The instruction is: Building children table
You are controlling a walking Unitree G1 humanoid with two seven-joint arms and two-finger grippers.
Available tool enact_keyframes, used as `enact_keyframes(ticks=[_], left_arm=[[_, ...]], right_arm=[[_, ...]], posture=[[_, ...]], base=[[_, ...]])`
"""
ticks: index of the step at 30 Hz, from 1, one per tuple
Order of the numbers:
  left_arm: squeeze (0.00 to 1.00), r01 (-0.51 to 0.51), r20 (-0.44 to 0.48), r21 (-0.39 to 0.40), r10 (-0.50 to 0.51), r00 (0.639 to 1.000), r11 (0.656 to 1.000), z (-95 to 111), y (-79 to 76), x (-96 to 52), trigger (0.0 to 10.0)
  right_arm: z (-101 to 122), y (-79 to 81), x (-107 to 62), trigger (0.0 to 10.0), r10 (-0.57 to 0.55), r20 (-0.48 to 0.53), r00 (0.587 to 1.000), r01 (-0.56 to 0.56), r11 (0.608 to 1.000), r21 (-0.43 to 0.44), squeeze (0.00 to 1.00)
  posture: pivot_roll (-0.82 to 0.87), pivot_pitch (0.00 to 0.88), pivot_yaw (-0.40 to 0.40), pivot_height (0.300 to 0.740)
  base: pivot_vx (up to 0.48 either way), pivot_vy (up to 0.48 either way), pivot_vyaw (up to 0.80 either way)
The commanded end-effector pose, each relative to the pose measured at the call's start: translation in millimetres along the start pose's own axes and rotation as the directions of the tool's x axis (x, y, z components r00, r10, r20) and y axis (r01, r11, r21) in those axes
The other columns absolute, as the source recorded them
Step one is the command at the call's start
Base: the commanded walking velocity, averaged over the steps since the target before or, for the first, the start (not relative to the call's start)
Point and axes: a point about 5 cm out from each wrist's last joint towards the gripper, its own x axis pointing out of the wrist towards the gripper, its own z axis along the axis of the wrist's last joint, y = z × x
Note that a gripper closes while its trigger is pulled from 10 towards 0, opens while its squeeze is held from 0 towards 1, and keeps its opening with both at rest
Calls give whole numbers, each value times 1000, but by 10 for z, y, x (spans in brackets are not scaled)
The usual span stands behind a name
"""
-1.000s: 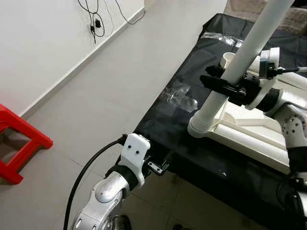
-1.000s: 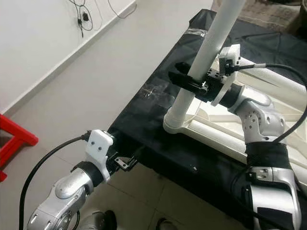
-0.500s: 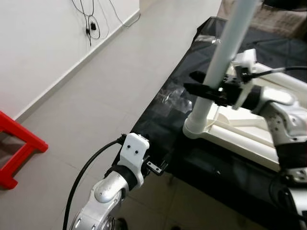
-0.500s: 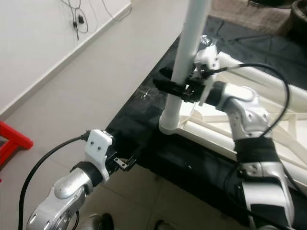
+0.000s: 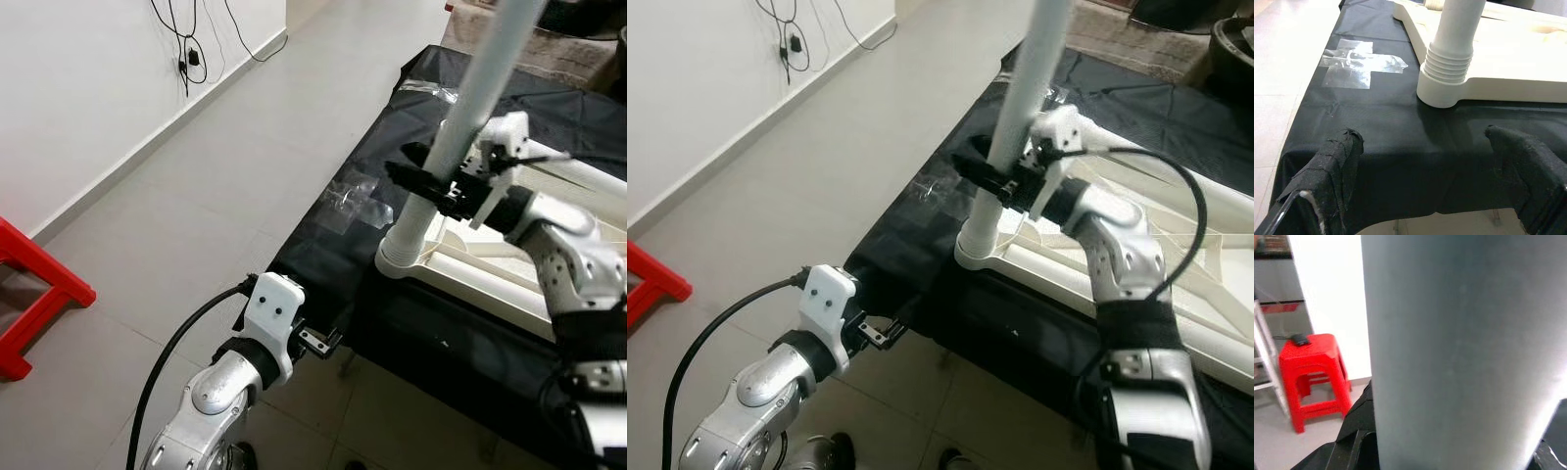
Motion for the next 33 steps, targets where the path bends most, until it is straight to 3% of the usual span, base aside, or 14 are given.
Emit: enact_keyframes(ticks=[1,11,15,17,19,21,22,23,24,26,27,30,31,33], left_arm=[[0,11,-16,-18,-12,1000,1000,-31,-31,-1,10000],[0,10,-17,-16,-11,1000,1000,-35,-21,6,10000],[0,10,-16,-15,-11,1000,1000,-34,-18,10,10000],[0,10,-15,-15,-10,1000,1000,-32,-14,13,10000],[0,10,-15,-14,-10,1000,1000,-32,-12,13,10000],[0,9,-15,-14,-10,1000,1000,-33,-5,16,10000],[0,9,-15,-14,-10,1000,1000,-33,-5,16,10000],[0,10,-15,-14,-10,1000,1000,-34,-3,16,10000],[0,10,-15,-14,-10,1000,1000,-34,-3,16,10000],[0,10,-15,-13,-10,1000,1000,-35,-1,23,10000],[0,10,-15,-13,-10,1000,1000,-35,-1,23,10000],[0,9,-13,-13,-10,1000,1000,-33,-4,29,10000],[0,10,-12,-13,-10,1000,1000,-30,-6,31,10000],[0,10,-12,-13,-10,1000,1000,-30,-6,31,10000]], right_arm=[[-491,-54,-172,10000,-141,-202,969,161,983,86,0],[-507,-45,-144,10000,-288,-185,940,305,950,69,0],[-512,-36,-132,10000,-385,-190,903,401,915,54,0],[-512,-35,-132,10000,-494,-193,848,510,859,40,0],[-509,-30,-131,10000,-526,-191,829,542,839,42,0],[-516,-51,-155,10000,-679,-203,705,698,716,28,0],[-516,-51,-155,10000,-679,-203,705,698,716,28,0],[-520,-59,-168,10000,-725,-210,656,744,668,18,0],[-520,-59,-168,10000,-725,-210,656,744,668,18,0],[-515,-53,-156,10000,-795,-203,571,811,585,-14,0],[-515,-53,-156,10000,-795,-203,571,811,585,-14,0],[-511,-37,-134,10000,-842,-191,504,855,518,-31,0],[-512,-32,-134,10000,-868,-185,461,879,475,-42,0],[-512,-32,-134,10000,-868,-185,461,879,475,-42,0]], posture=[[76,279,-67,740],[76,281,-64,740],[76,287,-62,740],[76,287,-63,740],[76,287,-63,740],[74,288,-62,740],[74,288,-62,740],[74,288,-62,740],[74,288,-62,740],[72,289,-61,740],[72,289,-61,740],[72,290,-62,740],[72,290,-62,740],[72,290,-62,740]], base=[[0,0,0],[0,0,0],[0,0,0],[0,0,0],[0,0,0],[0,0,0],[0,0,0],[0,0,0],[0,0,0],[0,0,0],[0,0,0],[0,0,0],[0,0,0],[0,0,0]])
